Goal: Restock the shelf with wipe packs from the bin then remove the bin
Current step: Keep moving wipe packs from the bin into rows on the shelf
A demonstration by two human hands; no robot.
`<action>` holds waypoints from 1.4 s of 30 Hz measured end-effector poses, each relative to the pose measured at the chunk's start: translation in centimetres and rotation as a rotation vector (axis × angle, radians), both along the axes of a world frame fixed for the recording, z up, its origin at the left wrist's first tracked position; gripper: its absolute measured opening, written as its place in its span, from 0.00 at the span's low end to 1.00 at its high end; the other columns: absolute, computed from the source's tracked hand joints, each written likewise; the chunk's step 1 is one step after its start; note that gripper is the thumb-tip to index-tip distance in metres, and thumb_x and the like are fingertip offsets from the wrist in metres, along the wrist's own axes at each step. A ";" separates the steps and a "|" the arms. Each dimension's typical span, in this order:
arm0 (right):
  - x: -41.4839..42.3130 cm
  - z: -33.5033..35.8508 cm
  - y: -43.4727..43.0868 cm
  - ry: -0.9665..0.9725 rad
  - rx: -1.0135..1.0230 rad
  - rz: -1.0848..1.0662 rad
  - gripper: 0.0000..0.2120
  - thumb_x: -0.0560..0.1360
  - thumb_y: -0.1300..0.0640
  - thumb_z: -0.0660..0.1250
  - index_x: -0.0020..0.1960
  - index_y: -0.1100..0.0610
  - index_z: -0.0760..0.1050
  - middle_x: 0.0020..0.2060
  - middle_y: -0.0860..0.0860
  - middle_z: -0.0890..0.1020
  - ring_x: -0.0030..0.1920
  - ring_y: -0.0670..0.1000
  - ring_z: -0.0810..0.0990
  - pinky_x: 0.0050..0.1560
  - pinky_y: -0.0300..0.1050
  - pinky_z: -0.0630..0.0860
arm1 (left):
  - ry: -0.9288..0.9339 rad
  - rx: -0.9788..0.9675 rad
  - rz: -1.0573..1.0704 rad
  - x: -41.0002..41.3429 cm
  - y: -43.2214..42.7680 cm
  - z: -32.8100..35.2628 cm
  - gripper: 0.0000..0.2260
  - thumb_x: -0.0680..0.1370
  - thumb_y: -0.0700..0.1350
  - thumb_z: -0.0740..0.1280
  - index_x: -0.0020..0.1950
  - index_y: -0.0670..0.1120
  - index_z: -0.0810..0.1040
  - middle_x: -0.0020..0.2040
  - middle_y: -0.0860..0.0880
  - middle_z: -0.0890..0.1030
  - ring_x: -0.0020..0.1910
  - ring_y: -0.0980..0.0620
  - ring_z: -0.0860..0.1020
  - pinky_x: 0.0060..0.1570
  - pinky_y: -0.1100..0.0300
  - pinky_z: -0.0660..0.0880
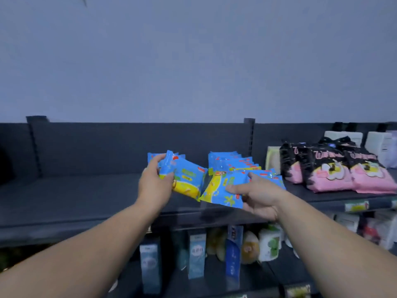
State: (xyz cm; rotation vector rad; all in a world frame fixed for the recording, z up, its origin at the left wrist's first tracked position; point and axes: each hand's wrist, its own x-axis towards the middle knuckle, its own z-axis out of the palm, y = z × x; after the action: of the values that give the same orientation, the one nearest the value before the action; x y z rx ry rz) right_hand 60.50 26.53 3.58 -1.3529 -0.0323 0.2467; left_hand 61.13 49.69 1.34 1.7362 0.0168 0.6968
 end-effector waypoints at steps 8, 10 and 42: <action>7.1 1.2 9.0 -0.250 -0.724 -0.065 0.15 0.71 0.66 0.71 0.55 0.54 0.78 0.44 0.54 0.85 0.41 0.53 0.83 0.45 0.50 0.82 | 0.092 0.017 0.030 6.8 11.6 0.7 0.17 0.75 0.39 0.67 0.56 0.61 0.74 0.45 0.53 0.78 0.45 0.48 0.81 0.49 0.46 0.80; 8.0 1.9 9.8 -0.332 -0.917 -0.081 0.14 0.72 0.61 0.70 0.53 0.47 0.76 0.43 0.50 0.84 0.35 0.48 0.80 0.32 0.39 0.75 | 0.139 0.036 0.019 8.5 13.1 0.3 0.14 0.76 0.39 0.67 0.56 0.57 0.74 0.46 0.54 0.80 0.45 0.49 0.81 0.50 0.47 0.79; 26.9 -1.3 15.5 -0.548 -1.311 0.188 0.31 0.64 0.57 0.79 0.60 0.46 0.66 0.54 0.48 0.71 0.52 0.50 0.74 0.50 0.44 0.75 | 0.384 0.140 0.101 23.4 12.8 -3.6 0.03 0.78 0.46 0.67 0.48 0.48 0.74 0.41 0.52 0.78 0.39 0.54 0.77 0.37 0.59 0.72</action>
State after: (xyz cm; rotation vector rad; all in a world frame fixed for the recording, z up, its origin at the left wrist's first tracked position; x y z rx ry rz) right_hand 87.45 42.01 2.32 -2.6992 -0.5349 0.0133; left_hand 84.52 62.50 -2.27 1.9929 0.3287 0.4350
